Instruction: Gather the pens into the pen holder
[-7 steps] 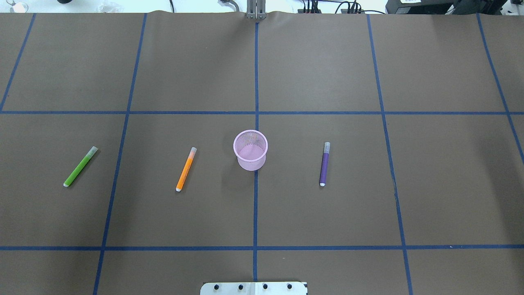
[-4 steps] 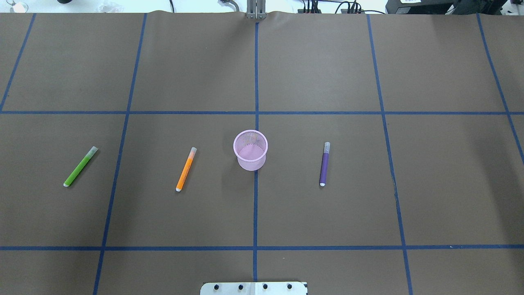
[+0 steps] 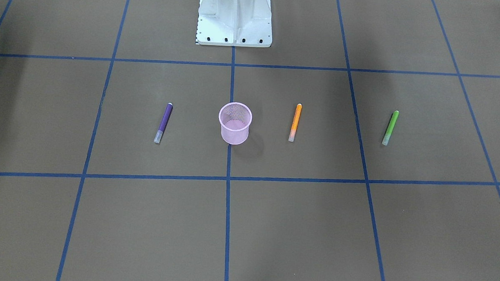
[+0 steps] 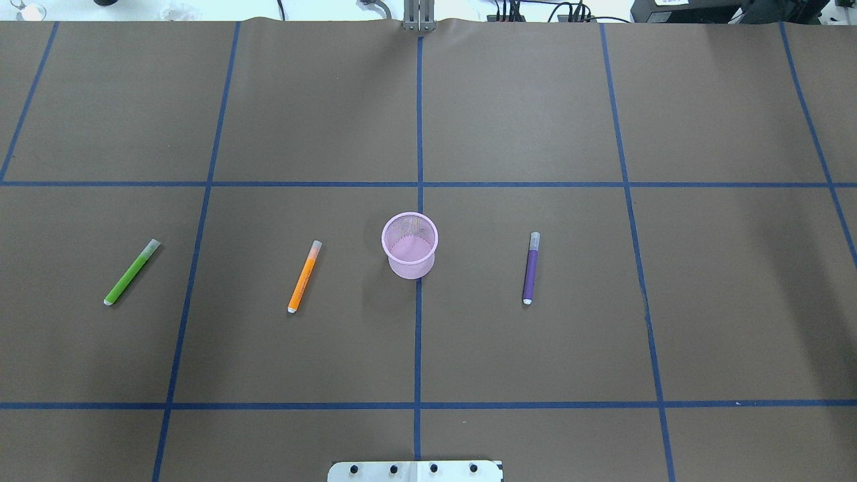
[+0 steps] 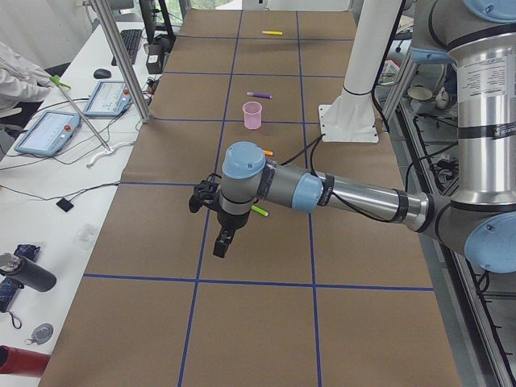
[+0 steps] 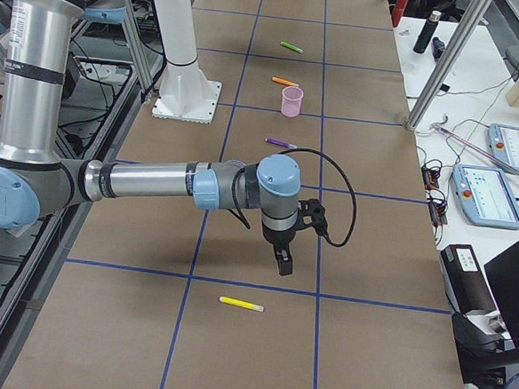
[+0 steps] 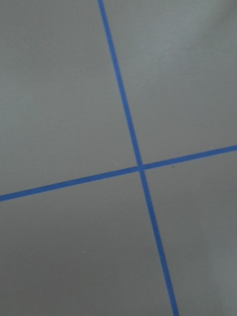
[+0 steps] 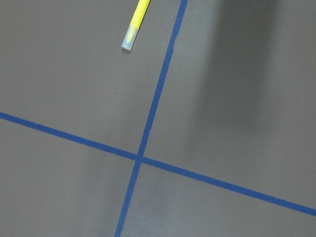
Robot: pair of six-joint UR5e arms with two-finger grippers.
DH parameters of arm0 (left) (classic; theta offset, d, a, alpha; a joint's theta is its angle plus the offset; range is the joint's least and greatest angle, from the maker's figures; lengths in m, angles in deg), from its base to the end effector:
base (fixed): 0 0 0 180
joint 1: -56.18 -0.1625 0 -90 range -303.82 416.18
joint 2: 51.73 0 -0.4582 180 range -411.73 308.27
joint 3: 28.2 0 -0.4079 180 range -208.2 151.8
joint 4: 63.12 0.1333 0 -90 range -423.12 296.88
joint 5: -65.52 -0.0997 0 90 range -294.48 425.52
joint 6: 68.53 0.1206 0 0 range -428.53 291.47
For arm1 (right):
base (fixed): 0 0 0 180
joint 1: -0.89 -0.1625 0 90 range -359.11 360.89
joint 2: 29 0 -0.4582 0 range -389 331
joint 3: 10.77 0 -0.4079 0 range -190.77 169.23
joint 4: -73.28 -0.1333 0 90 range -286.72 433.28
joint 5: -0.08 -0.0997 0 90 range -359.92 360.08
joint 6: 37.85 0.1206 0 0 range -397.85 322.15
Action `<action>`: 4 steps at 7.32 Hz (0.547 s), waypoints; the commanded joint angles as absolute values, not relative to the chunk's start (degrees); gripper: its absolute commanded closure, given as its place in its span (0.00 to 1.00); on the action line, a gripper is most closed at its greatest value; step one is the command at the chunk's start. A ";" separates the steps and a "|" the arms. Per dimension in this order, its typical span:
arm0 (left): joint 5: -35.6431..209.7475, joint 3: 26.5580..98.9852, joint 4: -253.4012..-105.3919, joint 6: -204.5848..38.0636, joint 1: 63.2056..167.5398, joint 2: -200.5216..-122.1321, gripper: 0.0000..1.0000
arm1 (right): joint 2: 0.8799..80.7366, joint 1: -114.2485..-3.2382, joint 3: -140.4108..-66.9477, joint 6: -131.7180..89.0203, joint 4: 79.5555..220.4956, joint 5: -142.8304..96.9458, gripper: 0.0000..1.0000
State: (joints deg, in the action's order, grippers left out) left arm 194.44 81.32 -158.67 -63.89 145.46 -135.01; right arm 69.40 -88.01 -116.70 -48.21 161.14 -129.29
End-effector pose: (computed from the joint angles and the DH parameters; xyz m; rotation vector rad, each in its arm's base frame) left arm -0.0516 -0.4690 0.5849 0.3311 0.6633 0.1980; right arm 0.0481 -0.4524 0.6375 0.2174 -0.6719 -0.2496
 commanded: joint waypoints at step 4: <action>194.81 81.14 -160.76 -63.78 145.39 -137.34 0.00 | 74.79 -87.97 -104.35 -31.16 133.69 -129.82 0.01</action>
State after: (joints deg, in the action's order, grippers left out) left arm 194.79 81.13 -160.70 -63.79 145.39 -137.19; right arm 73.92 -88.01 -110.71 -39.85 145.87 -129.77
